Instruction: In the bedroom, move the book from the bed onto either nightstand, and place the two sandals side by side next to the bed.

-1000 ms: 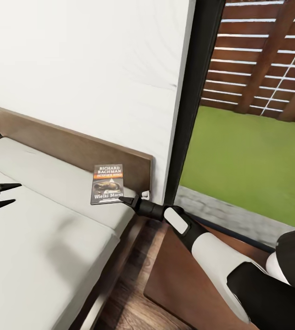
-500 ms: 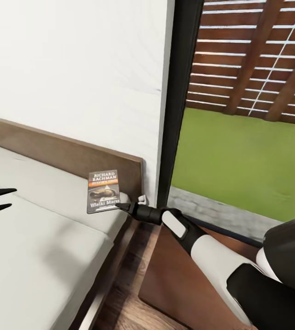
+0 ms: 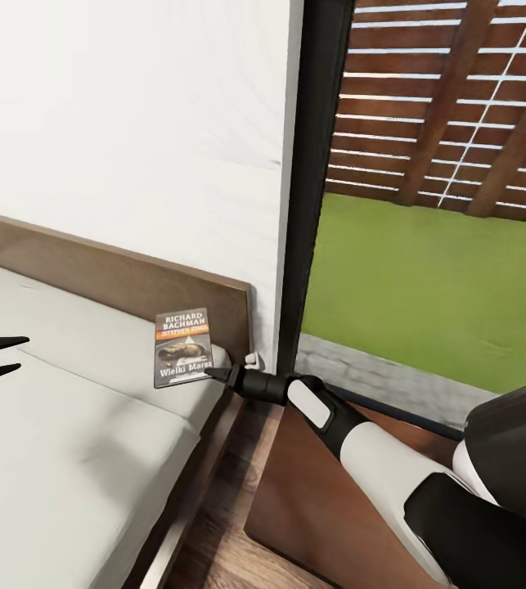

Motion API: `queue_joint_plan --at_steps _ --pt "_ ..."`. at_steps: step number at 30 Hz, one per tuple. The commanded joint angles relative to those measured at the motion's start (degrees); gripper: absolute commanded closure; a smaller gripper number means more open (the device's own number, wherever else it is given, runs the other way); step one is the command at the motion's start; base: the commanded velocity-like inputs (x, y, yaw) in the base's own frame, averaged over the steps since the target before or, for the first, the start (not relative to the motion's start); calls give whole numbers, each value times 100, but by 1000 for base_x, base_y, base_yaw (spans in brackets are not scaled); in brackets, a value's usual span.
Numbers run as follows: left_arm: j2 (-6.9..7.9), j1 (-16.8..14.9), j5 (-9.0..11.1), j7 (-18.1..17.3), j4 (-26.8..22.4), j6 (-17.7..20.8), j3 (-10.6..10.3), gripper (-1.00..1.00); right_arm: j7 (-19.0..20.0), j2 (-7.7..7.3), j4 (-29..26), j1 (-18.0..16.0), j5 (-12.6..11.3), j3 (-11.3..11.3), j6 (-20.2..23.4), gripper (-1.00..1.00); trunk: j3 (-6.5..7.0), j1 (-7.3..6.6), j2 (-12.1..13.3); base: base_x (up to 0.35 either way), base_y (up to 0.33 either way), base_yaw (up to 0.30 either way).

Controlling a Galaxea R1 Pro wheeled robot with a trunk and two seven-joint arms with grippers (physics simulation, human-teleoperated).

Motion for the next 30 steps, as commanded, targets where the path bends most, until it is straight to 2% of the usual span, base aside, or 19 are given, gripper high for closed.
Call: queue_joint_plan --at_steps 1,23,30 --pt "3 -4 -60 -26 0 53 48 -100 10 0 7 -4 -49 18 23 100 -4 0 -2 0 0 -4" --pt "-3 -4 -62 -28 0 53 46 -100 27 0 1 18 -49 38 27 100 149 0 -2 0 0 -1" --pt "-10 -4 -62 -28 0 53 45 -100 32 0 0 18 -46 124 25 100 211 0 -2 0 0 0"
